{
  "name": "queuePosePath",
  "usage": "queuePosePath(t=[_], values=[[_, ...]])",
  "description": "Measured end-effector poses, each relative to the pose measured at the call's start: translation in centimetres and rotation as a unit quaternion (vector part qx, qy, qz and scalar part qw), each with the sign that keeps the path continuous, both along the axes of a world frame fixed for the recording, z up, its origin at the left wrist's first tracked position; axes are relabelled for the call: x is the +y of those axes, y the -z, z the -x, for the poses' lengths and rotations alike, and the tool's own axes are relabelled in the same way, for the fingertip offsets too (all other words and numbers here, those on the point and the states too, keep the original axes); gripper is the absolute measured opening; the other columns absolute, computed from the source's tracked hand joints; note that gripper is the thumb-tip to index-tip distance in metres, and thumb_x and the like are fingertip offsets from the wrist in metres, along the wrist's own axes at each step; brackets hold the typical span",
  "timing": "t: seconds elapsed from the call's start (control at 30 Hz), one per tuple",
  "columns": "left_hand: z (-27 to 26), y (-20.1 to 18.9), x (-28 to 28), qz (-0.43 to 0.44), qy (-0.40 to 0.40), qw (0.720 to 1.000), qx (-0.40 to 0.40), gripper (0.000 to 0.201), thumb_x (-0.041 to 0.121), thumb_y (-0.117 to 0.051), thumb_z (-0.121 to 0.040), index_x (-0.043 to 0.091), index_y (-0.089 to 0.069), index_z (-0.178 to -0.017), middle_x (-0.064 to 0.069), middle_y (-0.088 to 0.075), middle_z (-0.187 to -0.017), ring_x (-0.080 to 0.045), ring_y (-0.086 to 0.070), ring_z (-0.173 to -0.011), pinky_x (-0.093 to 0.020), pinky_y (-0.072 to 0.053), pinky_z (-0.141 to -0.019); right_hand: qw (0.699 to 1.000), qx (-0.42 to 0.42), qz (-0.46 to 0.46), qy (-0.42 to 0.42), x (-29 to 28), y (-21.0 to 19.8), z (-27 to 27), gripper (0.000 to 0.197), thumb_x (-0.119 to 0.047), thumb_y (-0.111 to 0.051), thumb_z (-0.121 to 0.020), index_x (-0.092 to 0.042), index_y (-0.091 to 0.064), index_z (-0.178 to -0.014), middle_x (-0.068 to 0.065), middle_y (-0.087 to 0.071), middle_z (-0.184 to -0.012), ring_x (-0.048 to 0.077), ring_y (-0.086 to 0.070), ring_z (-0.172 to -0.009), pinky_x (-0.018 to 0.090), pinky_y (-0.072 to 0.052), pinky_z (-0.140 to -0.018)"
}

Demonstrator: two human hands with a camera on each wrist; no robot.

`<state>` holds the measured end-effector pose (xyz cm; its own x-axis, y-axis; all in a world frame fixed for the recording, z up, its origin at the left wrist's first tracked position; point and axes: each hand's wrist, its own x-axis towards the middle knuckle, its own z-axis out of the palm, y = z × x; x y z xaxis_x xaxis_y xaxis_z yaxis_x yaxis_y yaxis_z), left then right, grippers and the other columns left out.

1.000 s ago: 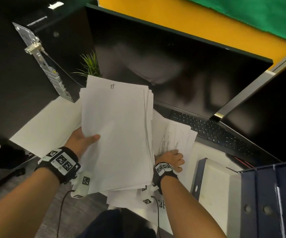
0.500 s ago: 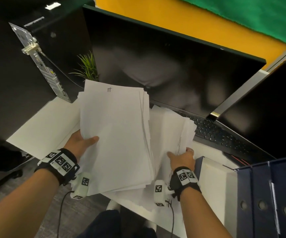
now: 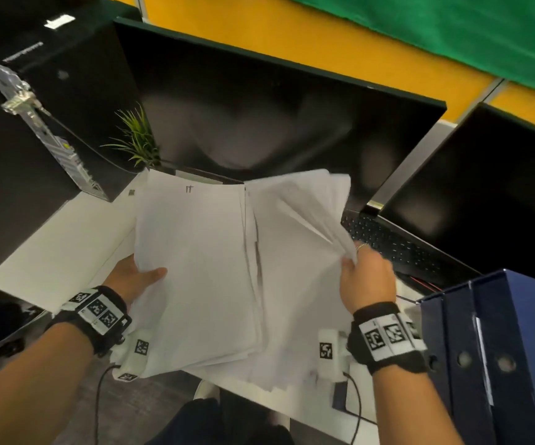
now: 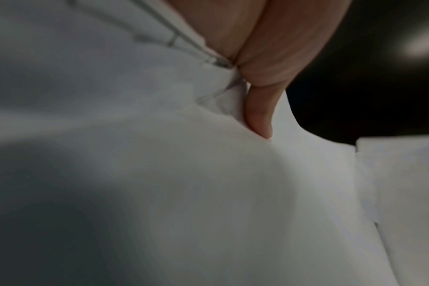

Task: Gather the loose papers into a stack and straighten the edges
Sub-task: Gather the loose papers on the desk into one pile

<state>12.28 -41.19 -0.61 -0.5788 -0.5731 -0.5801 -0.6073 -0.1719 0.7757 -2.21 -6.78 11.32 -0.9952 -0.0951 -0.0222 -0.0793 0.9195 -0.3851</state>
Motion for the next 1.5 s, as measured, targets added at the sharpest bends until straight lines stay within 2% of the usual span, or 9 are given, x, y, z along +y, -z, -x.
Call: queuePosePath(t=[0.17, 0.33, 0.47, 0.57, 0.63, 0.77, 1.0, 1.4, 1.5], values=[[1.0, 0.5, 2.5, -0.019, 0.005, 1.0, -0.005, 0.051, 0.011, -0.078, -0.084, 0.006, -0.059, -0.131, -0.019, -0.068, -0.118, -0.039, -0.063, -0.106, -0.056, -0.049, -0.099, 0.977, 0.16, 0.142, -0.014, 1.1, -7.6, 0.9, 0.012, -0.013, -0.059, -0.091, -0.007, -0.064, -0.1, 0.016, -0.069, -0.095, 0.033, -0.064, -0.088, 0.042, -0.053, -0.076], [2.3, 0.6, 6.4, -0.007, 0.05, 0.999, -0.009, 0.045, 0.01, -0.078, -0.083, 0.005, -0.062, -0.125, -0.02, -0.07, -0.111, -0.036, -0.067, -0.099, -0.044, -0.053, -0.088, 0.953, 0.149, 0.263, 0.001, 0.7, -11.3, 1.4, 0.018, -0.011, -0.062, -0.091, -0.001, -0.064, -0.106, 0.006, -0.066, -0.104, 0.013, -0.06, -0.093, 0.022, -0.051, -0.072], [2.8, -0.4, 8.2, -0.097, 0.023, 0.99, -0.103, 0.044, 0.005, -0.046, -0.103, -0.013, -0.038, -0.142, -0.029, -0.045, -0.145, -0.037, -0.052, -0.128, -0.038, -0.041, -0.1, 0.963, -0.005, 0.268, 0.009, -1.3, -6.0, 2.3, 0.011, -0.009, -0.062, -0.091, -0.005, -0.065, -0.1, 0.006, -0.067, -0.098, 0.017, -0.064, -0.083, 0.025, -0.052, -0.069], [2.9, -0.7, 7.4, -0.155, -0.007, 0.987, -0.038, 0.044, 0.036, -0.037, -0.107, 0.002, -0.058, -0.126, -0.026, -0.061, -0.126, -0.029, -0.062, -0.094, -0.031, -0.054, -0.072, 0.964, -0.154, 0.218, -0.009, -2.8, 0.5, 3.2, 0.021, -0.011, -0.06, -0.092, -0.007, -0.065, -0.112, 0.011, -0.068, -0.107, 0.026, -0.065, -0.093, 0.032, -0.052, -0.076], [2.9, 0.4, 6.3, -0.225, -0.04, 0.973, 0.012, 0.063, 0.062, -0.035, -0.098, 0.011, -0.062, -0.122, -0.017, -0.066, -0.12, -0.03, -0.063, -0.102, -0.036, -0.054, -0.082, 0.956, -0.22, 0.19, -0.042, -3.8, 4.3, 3.7, 0.025, -0.011, -0.059, -0.093, -0.008, -0.063, -0.118, 0.008, -0.067, -0.112, 0.024, -0.063, -0.095, 0.029, -0.05, -0.079], [3.1, 2.2, 6.3, -0.19, -0.022, 0.981, -0.04, 0.086, 0.074, -0.053, -0.079, 0.015, -0.05, -0.142, -0.011, -0.057, -0.14, -0.032, -0.056, -0.125, -0.05, -0.042, -0.109, 0.962, -0.27, 0.035, -0.025, -4.6, 9.3, 3.5, 0.043, -0.019, -0.052, -0.097, -0.013, -0.046, -0.139, 0.012, -0.055, -0.137, 0.031, -0.054, -0.121, 0.031, -0.042, -0.099], [3.6, 0.9, 9.3, -0.072, 0.036, 0.995, -0.062, 0.068, 0.037, -0.046, -0.103, 0.012, -0.011, -0.156, -0.013, -0.038, -0.154, -0.033, -0.043, -0.137, -0.041, -0.034, -0.115, 0.95, -0.292, 0.06, 0.09, -2.5, 11.9, 0.7, 0.055, -0.008, -0.047, -0.096, -0.013, -0.032, -0.148, 0.019, -0.046, -0.144, 0.036, -0.046, -0.131, 0.036, -0.036, -0.108], [5.2, 2.0, 8.2, 0.059, 0.094, 0.987, -0.117, 0.05, 0.025, -0.064, -0.094, 0.004, -0.043, -0.135, -0.018, -0.06, -0.124, -0.032, -0.058, -0.099, -0.035, -0.047, -0.083, 0.963, -0.264, -0.061, -0.014, -4.3, 12.4, -1.3, 0.042, -0.016, -0.041, -0.099, -0.009, -0.042, -0.14, 0.011, -0.052, -0.138, 0.028, -0.051, -0.125, 0.034, -0.041, -0.103], [4.8, 1.9, 7.7, 0.091, 0.096, 0.989, -0.062, 0.044, 0.016, -0.068, -0.092, 0.007, -0.052, -0.131, -0.015, -0.065, -0.121, -0.033, -0.063, -0.106, -0.035, -0.049, -0.089, 0.963, -0.267, -0.033, -0.012, -4.4, 12.9, -1.3, 0.048, -0.029, -0.045, -0.098, -0.013, -0.038, -0.143, 0.01, -0.05, -0.14, 0.028, -0.05, -0.127, 0.038, -0.041, -0.107]])
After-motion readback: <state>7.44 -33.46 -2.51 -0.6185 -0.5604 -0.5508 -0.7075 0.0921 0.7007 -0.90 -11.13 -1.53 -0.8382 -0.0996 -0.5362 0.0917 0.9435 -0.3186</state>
